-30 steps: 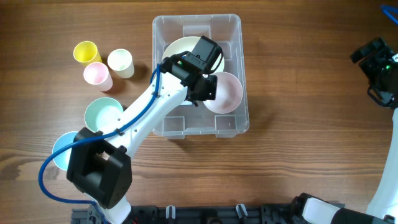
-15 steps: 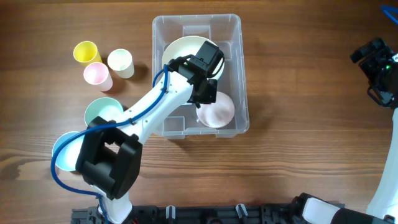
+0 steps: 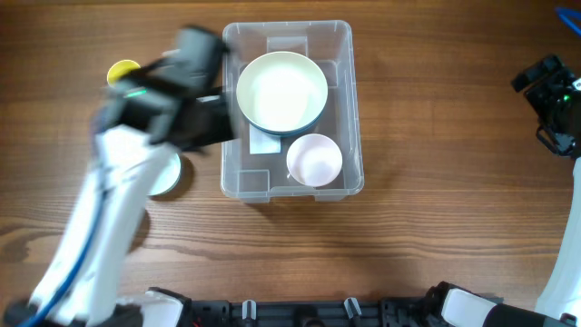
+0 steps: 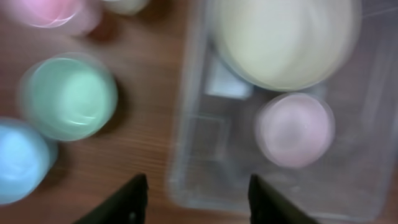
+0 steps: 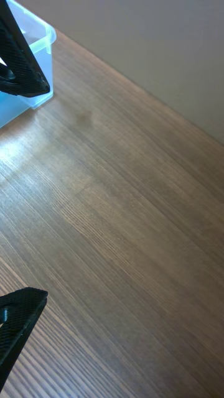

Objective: Pack container
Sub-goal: 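Place the pink bowl in the container's front right and release, then grasp the light-blue bowl rim with the left gripper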

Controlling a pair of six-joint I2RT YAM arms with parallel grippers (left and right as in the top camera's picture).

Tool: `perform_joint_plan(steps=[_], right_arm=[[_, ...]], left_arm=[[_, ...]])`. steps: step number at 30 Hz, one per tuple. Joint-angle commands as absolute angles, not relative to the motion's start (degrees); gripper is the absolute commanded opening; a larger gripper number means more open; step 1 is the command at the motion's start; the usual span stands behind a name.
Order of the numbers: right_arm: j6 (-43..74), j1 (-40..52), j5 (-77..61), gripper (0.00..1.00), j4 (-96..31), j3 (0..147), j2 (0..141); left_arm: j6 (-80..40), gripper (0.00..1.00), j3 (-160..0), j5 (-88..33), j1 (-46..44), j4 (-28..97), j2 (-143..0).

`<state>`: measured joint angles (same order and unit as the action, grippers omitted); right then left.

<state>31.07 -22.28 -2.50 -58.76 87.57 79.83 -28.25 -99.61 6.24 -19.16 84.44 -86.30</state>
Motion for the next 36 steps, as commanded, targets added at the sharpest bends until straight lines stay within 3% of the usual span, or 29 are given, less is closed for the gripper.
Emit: perform_joint_plan(steps=[1, 6, 11, 15, 22, 24, 26, 31, 33, 36], right_arm=[[31.6, -22.2, -1.7, 1.00, -58.7, 88.1, 80.3], [31.6, -22.2, -1.7, 1.00, -58.7, 88.1, 80.3], [31.6, -22.2, -1.7, 1.00, -58.7, 88.1, 80.3], [31.6, -22.2, -1.7, 1.00, -58.7, 88.1, 80.3], [31.6, -22.2, -1.7, 1.00, -58.7, 88.1, 80.3], [31.6, -22.2, -1.7, 1.00, -58.7, 88.1, 80.3], [31.6, -22.2, -1.7, 1.00, -58.7, 88.1, 80.3], [31.6, -22.2, -1.7, 1.00, -58.7, 88.1, 80.3], [31.6, -22.2, -1.7, 1.00, -58.7, 88.1, 80.3], [31.6, -22.2, -1.7, 1.00, -58.7, 88.1, 80.3]], left_arm=[[-30.7, 0.63, -99.4, 10.9, -5.1, 91.0, -81.9], [-30.3, 0.65, -92.8, 9.9, 18.7, 91.5, -81.5], [-30.5, 0.64, -74.6, 5.8, 31.7, 81.3, -81.5], [-30.5, 0.70, -55.6, 3.8, 42.2, 68.8, -81.5], [-30.3, 0.69, -43.9, 0.9, 48.0, 53.4, -81.5], [-30.3, 0.60, -43.2, 0.9, 48.0, 51.3, -81.5], [-30.3, 0.40, -42.7, 0.9, 48.0, 49.5, -81.6], [-30.3, 0.22, -42.3, 0.9, 48.0, 47.4, -84.0], [-30.3, 0.04, -42.3, 0.6, 48.0, 47.3, -84.5], [-30.3, 0.04, -42.8, -3.5, 48.0, 48.7, -84.1]])
